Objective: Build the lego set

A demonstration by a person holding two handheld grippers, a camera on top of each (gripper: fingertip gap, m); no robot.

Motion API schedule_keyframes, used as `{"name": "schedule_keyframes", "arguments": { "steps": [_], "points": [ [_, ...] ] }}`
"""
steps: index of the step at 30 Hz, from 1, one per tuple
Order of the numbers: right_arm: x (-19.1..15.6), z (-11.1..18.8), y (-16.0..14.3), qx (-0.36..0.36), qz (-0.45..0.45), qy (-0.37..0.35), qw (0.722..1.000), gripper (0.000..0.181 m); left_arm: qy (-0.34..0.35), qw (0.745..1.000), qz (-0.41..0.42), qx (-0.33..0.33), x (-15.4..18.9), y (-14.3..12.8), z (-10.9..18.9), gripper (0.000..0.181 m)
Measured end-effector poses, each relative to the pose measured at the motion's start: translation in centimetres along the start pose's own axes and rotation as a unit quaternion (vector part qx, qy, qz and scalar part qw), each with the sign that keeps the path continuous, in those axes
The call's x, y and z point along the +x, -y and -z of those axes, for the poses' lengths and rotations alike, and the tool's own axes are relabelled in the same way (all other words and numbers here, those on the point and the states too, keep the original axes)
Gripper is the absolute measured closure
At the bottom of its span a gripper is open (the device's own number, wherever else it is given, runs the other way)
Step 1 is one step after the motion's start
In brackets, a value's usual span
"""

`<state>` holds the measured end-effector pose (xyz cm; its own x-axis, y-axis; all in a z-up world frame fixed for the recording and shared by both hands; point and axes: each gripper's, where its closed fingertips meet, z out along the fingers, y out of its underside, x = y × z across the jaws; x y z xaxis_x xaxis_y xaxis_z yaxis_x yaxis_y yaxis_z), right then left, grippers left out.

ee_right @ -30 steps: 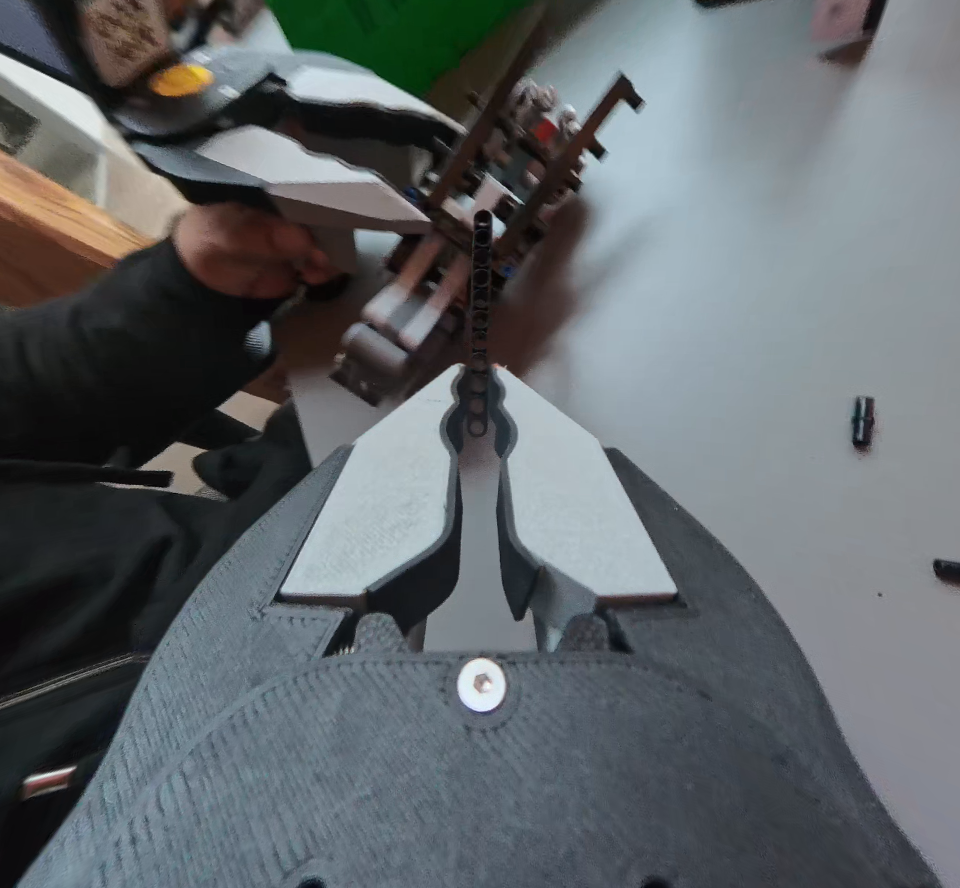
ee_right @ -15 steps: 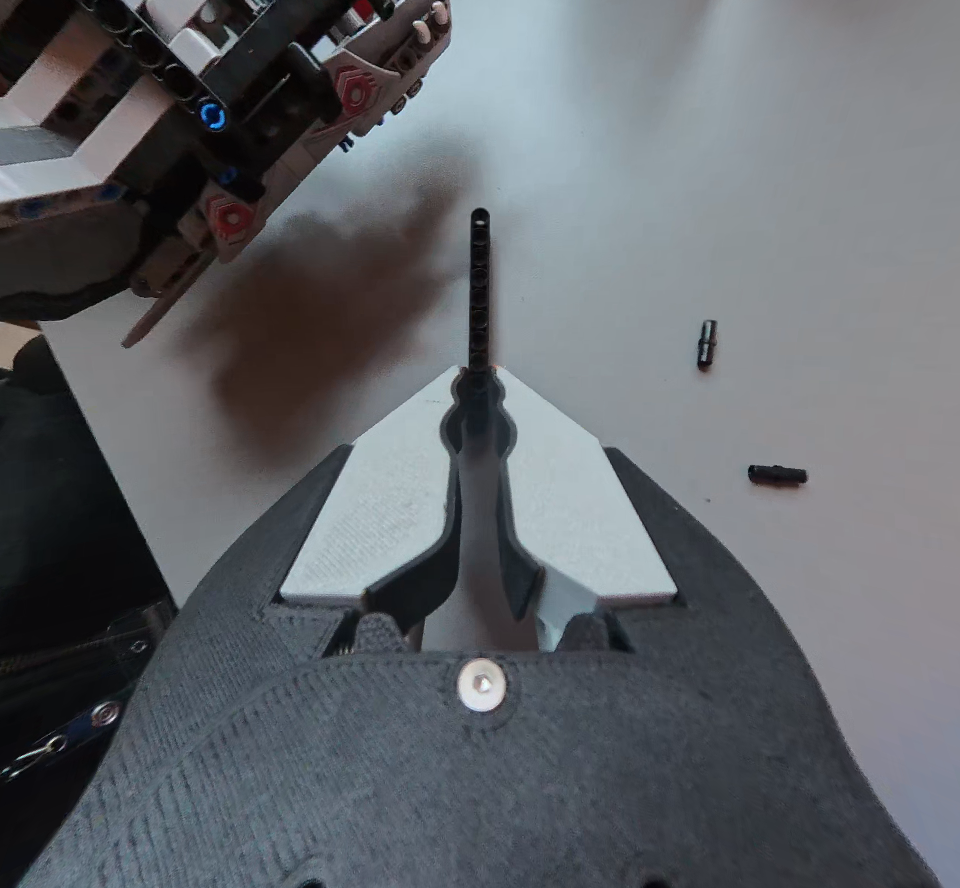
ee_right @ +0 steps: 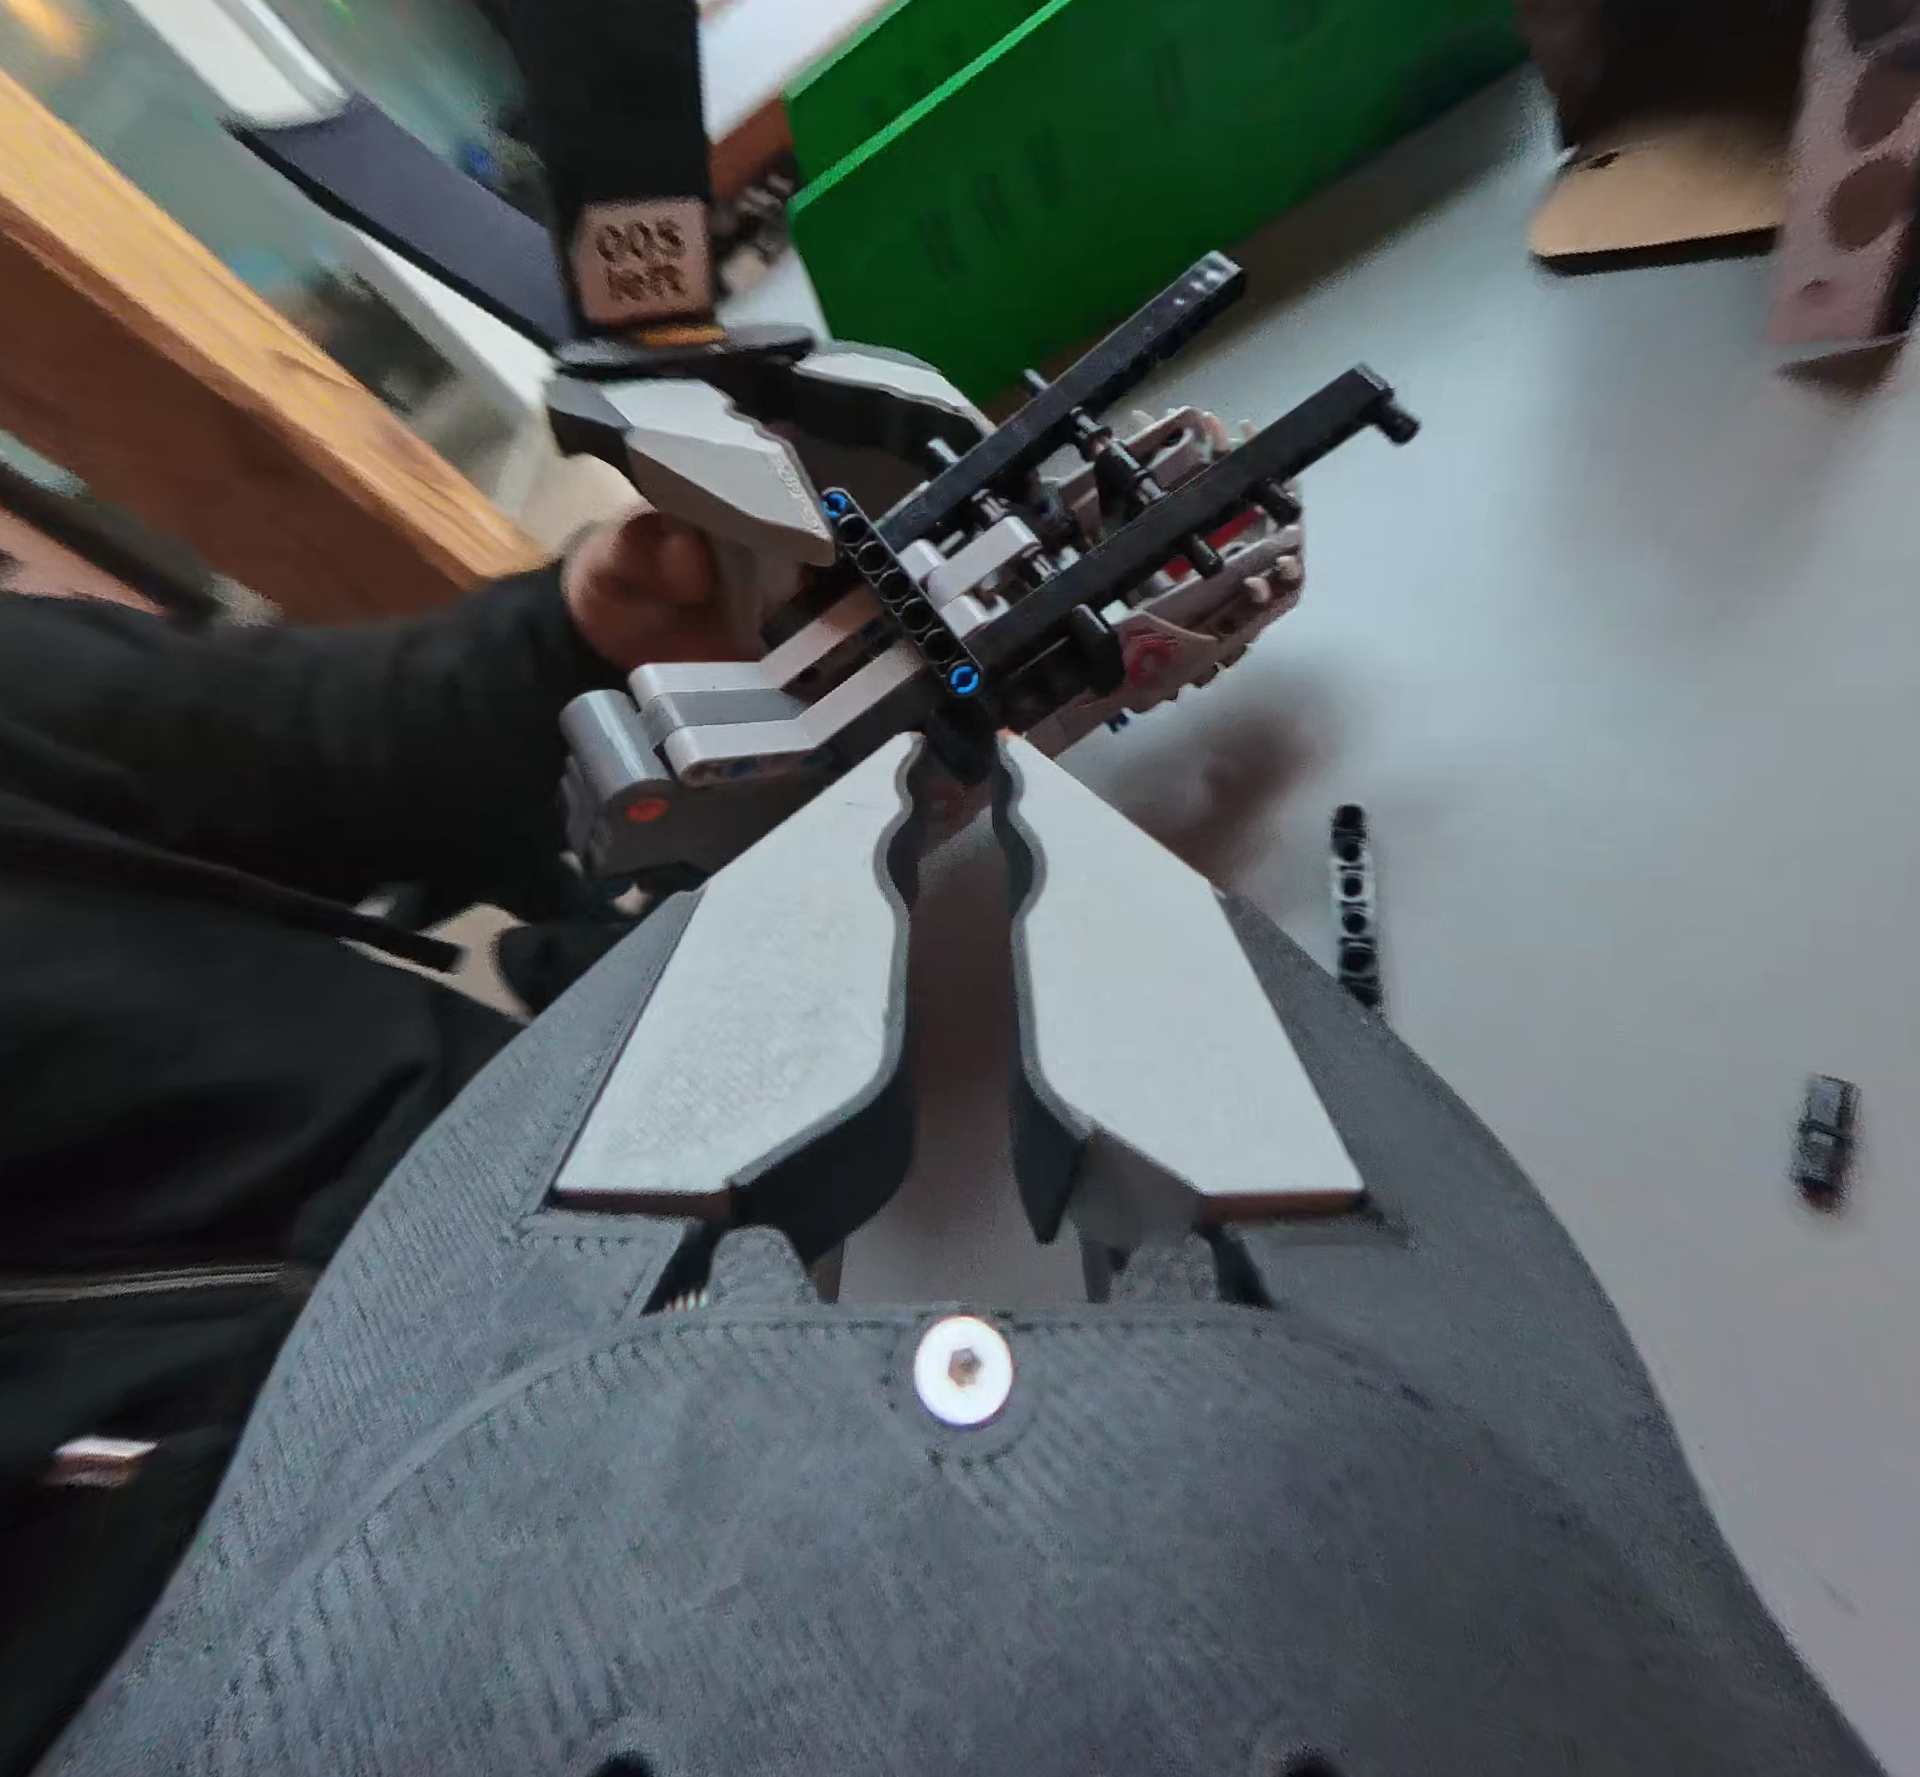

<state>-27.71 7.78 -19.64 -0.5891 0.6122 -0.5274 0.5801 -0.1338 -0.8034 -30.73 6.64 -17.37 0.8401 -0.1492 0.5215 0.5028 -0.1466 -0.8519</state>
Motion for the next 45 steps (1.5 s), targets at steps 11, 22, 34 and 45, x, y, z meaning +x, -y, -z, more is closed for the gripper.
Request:
{"name": "schedule_keyframes", "arguments": {
  "steps": [11,22,34,45],
  "points": [
    [0.0,0.1,2.0,0.054,-0.145,0.149,0.977,0.155,-0.011,0.999,-0.022,0.029,0.7,0.7,0.3,0.141],
    [1.6,-0.2,2.1,0.034,-0.158,0.108,0.981,0.145,0.043,0.992,-0.117,0.01,1.1,0.2,-0.9,0.142],
    [3.6,0.9,2.0,0.03,-0.154,0.051,0.986,0.181,0.03,0.984,-0.127,-0.118,0.2,-2.8,-0.9,0.125],
    [3.7,0.3,0.9,-0.024,-0.085,-0.022,0.996,0.181,0.044,0.979,-0.13,-0.148,-0.5,-3.5,-1.0,0.142]
  ]
}}
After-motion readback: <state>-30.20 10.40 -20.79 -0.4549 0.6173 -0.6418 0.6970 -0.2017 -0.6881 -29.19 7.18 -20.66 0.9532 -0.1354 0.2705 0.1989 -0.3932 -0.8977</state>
